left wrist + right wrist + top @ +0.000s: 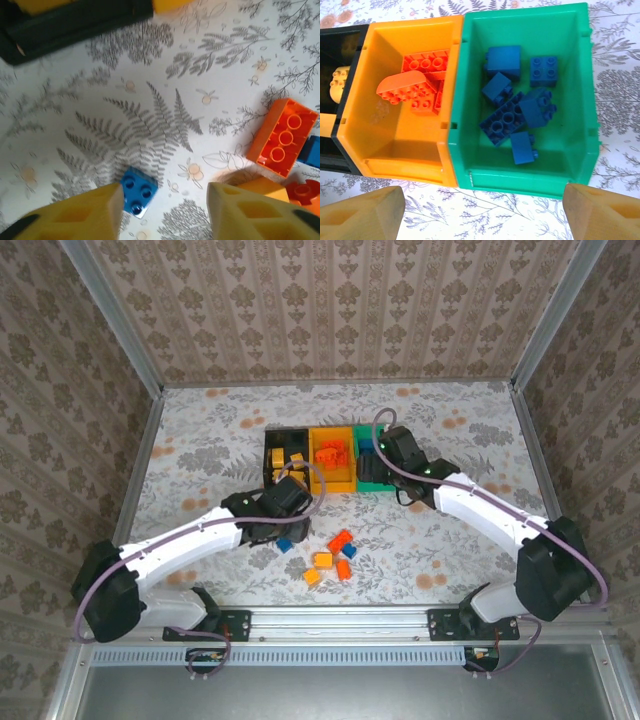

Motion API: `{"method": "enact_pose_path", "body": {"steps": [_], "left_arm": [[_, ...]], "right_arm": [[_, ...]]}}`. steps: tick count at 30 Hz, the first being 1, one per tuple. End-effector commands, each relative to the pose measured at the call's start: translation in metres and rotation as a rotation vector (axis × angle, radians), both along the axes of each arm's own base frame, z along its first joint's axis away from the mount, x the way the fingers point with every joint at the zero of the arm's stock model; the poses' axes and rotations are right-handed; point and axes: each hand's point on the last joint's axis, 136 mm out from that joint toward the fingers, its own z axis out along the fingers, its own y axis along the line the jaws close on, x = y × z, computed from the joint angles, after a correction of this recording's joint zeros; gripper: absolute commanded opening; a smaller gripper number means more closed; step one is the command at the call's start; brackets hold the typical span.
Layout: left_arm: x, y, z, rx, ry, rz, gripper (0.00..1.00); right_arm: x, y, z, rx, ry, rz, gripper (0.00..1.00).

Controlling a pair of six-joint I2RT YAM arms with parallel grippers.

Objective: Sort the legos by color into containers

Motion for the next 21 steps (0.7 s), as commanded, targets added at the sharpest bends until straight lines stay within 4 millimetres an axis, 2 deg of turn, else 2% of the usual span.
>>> {"method": "enact_pose_path", "body": {"steps": [1,4,7,10,12,16,21], "left_arm": [[-0.006,0.02,-0.015,0.088,0.053,0.011,0.64],[-0.016,0.028,-0.034,0.087,0.105,0.023,0.74],[-0.02,0.029,-0.049,0.076,0.133,0.026,0.77],[-0.018,0.024,-0.057,0.052,0.134,0.016,0.76],[-0.014,0.024,-0.062,0.055,0.132,0.018,0.71],[-0.005,0.027,-0.07,0.036,0.142,0.036,0.7],[-0.006,0.027,-0.08,0.046,0.169,0.033,0.66]], "right_arm": [[-0.006,-0.01,0.008,0.009,-0.023,-0.028,0.84],[-0.009,-0.011,0.004,0.014,-0.017,-0.026,0.84],[-0.008,-0.01,0.002,0.018,-0.012,-0.026,0.84],[-0.006,-0.008,0.003,0.026,-0.013,-0.025,0.84],[-0.006,-0.008,0.004,0.027,-0.013,-0.024,0.84],[-0.007,-0.01,0.004,0.023,-0.014,-0.028,0.84],[-0.008,-0.014,0.007,0.022,-0.02,-0.035,0.84]]}}
